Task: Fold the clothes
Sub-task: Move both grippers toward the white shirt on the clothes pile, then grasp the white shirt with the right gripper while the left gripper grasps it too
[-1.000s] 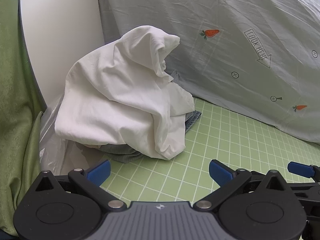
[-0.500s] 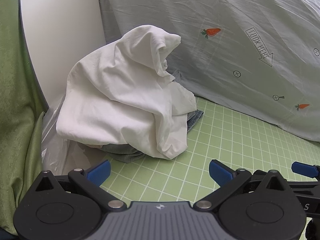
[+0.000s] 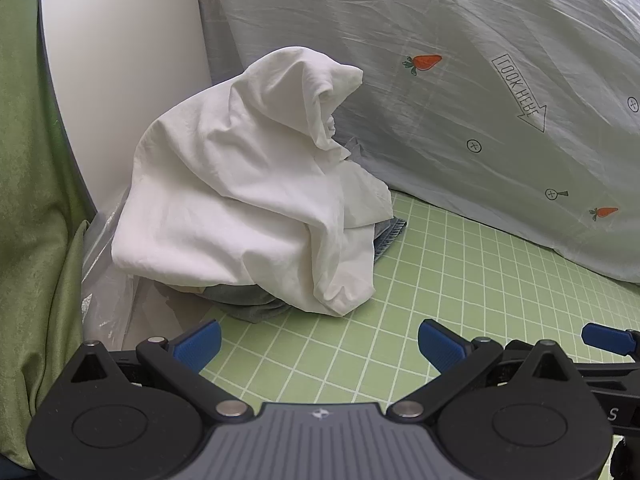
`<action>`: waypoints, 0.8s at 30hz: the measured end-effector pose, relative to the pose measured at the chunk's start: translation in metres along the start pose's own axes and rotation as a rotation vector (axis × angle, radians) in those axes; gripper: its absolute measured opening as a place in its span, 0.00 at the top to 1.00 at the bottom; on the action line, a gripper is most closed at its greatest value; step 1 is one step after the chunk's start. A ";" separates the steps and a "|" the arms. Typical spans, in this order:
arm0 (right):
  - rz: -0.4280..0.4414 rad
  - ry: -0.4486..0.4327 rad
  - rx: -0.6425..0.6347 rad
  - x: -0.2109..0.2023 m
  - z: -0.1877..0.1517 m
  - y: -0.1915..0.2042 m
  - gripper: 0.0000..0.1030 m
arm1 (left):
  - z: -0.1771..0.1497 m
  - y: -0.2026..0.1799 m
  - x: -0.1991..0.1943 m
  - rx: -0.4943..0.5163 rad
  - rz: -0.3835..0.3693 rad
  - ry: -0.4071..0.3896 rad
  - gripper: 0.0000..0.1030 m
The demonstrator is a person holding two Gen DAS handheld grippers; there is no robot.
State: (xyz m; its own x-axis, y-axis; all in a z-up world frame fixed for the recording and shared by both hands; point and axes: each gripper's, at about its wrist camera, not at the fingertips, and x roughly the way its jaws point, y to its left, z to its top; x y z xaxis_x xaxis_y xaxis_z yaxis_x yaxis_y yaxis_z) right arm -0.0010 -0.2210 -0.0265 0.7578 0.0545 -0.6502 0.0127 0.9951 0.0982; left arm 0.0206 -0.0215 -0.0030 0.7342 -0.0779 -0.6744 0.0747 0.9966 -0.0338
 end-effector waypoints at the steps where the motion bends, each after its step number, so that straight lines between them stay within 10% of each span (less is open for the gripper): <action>1: 0.000 0.002 -0.002 0.000 0.000 0.000 0.01 | 0.000 0.000 0.000 -0.002 0.001 0.001 0.00; 12: 0.034 -0.007 -0.047 0.012 0.020 0.012 0.01 | 0.018 0.018 0.013 -0.056 0.041 0.009 0.00; 24: 0.101 -0.131 -0.116 0.065 0.120 0.065 0.06 | 0.105 0.082 0.074 -0.176 0.104 -0.019 0.07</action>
State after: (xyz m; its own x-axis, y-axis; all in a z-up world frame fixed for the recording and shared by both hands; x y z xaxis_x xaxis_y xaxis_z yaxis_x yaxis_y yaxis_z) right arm 0.1275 -0.1625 0.0281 0.8299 0.1510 -0.5371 -0.1372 0.9884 0.0659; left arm 0.1519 0.0519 0.0222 0.7447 0.0266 -0.6668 -0.1196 0.9883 -0.0942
